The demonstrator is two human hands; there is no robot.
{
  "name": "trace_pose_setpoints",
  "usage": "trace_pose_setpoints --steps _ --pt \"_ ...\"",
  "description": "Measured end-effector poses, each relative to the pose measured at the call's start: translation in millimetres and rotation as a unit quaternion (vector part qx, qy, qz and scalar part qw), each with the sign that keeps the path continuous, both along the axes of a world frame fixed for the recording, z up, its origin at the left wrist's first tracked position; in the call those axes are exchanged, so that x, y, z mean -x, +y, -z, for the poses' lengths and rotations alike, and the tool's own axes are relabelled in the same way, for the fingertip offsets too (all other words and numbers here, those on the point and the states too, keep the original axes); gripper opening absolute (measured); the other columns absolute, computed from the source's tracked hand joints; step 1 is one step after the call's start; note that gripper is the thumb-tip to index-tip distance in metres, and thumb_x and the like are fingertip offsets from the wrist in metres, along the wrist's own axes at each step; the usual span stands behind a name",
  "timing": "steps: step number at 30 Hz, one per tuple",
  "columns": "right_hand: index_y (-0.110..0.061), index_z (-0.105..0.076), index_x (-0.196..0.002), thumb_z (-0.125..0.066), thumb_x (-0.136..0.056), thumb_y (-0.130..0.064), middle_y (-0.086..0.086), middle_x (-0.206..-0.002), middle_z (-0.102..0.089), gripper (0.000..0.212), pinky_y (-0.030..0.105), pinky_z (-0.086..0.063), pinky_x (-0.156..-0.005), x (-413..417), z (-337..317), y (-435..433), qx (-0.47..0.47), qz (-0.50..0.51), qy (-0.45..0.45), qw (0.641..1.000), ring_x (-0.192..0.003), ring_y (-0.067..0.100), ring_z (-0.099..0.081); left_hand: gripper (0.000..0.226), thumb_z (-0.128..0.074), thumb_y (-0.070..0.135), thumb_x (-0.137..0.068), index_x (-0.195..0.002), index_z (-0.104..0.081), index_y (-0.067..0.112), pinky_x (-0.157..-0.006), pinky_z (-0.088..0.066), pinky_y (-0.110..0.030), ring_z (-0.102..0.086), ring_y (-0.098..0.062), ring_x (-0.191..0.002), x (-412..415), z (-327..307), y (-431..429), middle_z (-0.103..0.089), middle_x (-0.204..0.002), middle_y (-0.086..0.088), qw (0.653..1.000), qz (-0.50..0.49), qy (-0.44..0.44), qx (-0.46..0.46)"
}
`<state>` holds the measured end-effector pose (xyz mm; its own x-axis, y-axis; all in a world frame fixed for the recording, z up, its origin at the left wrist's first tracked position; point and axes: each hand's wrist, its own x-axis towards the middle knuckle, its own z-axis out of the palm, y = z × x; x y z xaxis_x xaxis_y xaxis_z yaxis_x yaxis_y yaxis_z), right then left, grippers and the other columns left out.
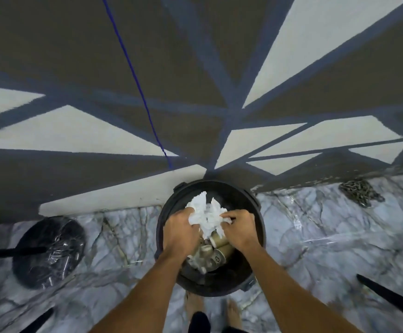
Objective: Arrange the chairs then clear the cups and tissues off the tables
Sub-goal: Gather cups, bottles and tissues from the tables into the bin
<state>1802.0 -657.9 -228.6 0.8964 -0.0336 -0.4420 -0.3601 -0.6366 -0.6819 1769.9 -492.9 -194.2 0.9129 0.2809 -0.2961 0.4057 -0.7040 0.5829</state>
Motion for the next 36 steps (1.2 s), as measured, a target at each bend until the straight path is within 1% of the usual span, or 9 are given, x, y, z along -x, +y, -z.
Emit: trace_pose_setpoints --steps 4,8,14,17,20,22,26,30,36 --pt "-0.022 -0.079 -0.095 -0.068 -0.081 -0.006 0.001 -0.105 -0.073 0.024 0.031 -0.054 -0.094 -34.3 84.9 1.8 0.004 0.039 0.014 0.999 -0.1 0.017 -0.066 0.037 -0.076 0.016 -0.08 -0.116 -0.071 0.018 -0.093 -0.052 -0.039 -0.065 -0.028 -0.107 -39.5 91.5 2.0 -0.071 -0.115 -0.005 1.0 -0.004 0.029 -0.006" --pt "-0.02 -0.079 -0.093 -0.07 -0.078 -0.006 0.001 -0.097 -0.073 0.022 0.029 -0.056 -0.088 -64.9 183.2 4.0 0.0 0.083 0.031 0.996 -0.09 0.017 -0.069 0.033 -0.075 0.007 -0.074 -0.107 -0.072 0.014 -0.084 -0.053 -0.034 -0.066 -0.028 -0.096 -66.7 191.6 -7.4 -0.07 -0.104 -0.007 1.0 0.003 0.031 0.002" --pt "-0.018 -0.078 -0.099 -0.075 -0.08 -0.008 0.002 -0.103 -0.074 0.021 0.017 -0.049 -0.085 -101.7 299.5 4.2 0.026 0.029 0.058 0.998 -0.094 0.018 -0.069 0.042 -0.076 0.006 -0.072 -0.114 -0.071 0.014 -0.087 -0.052 -0.037 -0.062 -0.029 -0.099 -101.2 302.6 -16.7 -0.068 -0.109 -0.01 0.998 0.041 0.032 -0.024" --pt "-0.015 -0.078 -0.092 -0.074 -0.077 -0.002 0.006 -0.1 -0.075 0.021 0.022 -0.052 -0.086 -115.6 335.9 8.5 0.037 -0.001 0.044 0.998 -0.094 0.021 -0.07 0.036 -0.076 0.011 -0.068 -0.103 -0.072 0.016 -0.083 -0.053 -0.038 -0.06 -0.029 -0.093 -111.9 343.5 -13.2 -0.07 -0.098 -0.01 0.995 0.068 0.048 -0.058" --pt "-0.014 -0.076 -0.097 -0.073 -0.077 -0.003 0.012 -0.105 -0.073 0.023 0.03 -0.055 -0.09 -124.3 358.6 12.5 0.043 -0.021 0.061 0.997 -0.097 0.027 -0.069 0.032 -0.06 0.022 -0.071 -0.101 -0.07 0.016 -0.086 -0.055 -0.041 -0.064 -0.031 -0.097 -116.6 374.9 -8.7 -0.072 -0.101 -0.009 0.994 0.064 0.079 -0.046" --pt "-0.016 -0.073 -0.112 -0.076 -0.079 -0.013 0.012 -0.117 -0.069 0.033 0.036 -0.054 -0.096 -126.4 361.5 14.2 0.055 -0.042 0.073 0.995 -0.107 0.028 -0.066 0.037 -0.067 0.018 -0.075 -0.111 -0.07 0.013 -0.092 -0.053 -0.041 -0.063 -0.033 -0.106 -119.3 381.3 -7.9 -0.069 -0.111 -0.014 0.993 0.066 0.089 -0.037" --pt "-0.018 -0.062 -0.13 -0.072 -0.083 -0.026 0.009 -0.126 -0.066 0.049 0.035 -0.051 -0.099 -116.7 343.1 12.7 0.133 -0.13 0.038 0.982 -0.118 0.028 -0.06 0.058 -0.075 0.016 -0.076 -0.133 -0.06 0.015 -0.101 -0.049 -0.042 -0.055 -0.035 -0.119 -118.4 364.8 -7.2 -0.06 -0.129 -0.017 0.989 0.082 0.112 -0.05" --pt "-0.022 -0.064 -0.126 -0.067 -0.084 -0.028 0.009 -0.121 -0.068 0.043 0.033 -0.052 -0.093 -111.3 301.8 7.3 0.15 -0.164 0.036 0.974 -0.111 0.028 -0.063 0.05 -0.073 0.012 -0.071 -0.121 -0.067 0.011 -0.092 -0.052 -0.043 -0.059 -0.039 -0.107 -111.5 325.1 -5.0 -0.067 -0.115 -0.019 0.992 0.08 0.083 -0.056" --pt "-0.024 -0.066 -0.124 -0.069 -0.084 -0.026 0.005 -0.127 -0.065 0.04 0.032 -0.047 -0.097 -104.4 194.6 2.3 0.145 -0.234 0.049 0.96 -0.119 0.025 -0.058 0.045 -0.071 0.014 -0.074 -0.119 -0.066 0.013 -0.09 -0.05 -0.042 -0.055 -0.031 -0.109 -91.6 223.1 4.0 -0.067 -0.112 -0.011 0.989 0.11 0.078 -0.065"
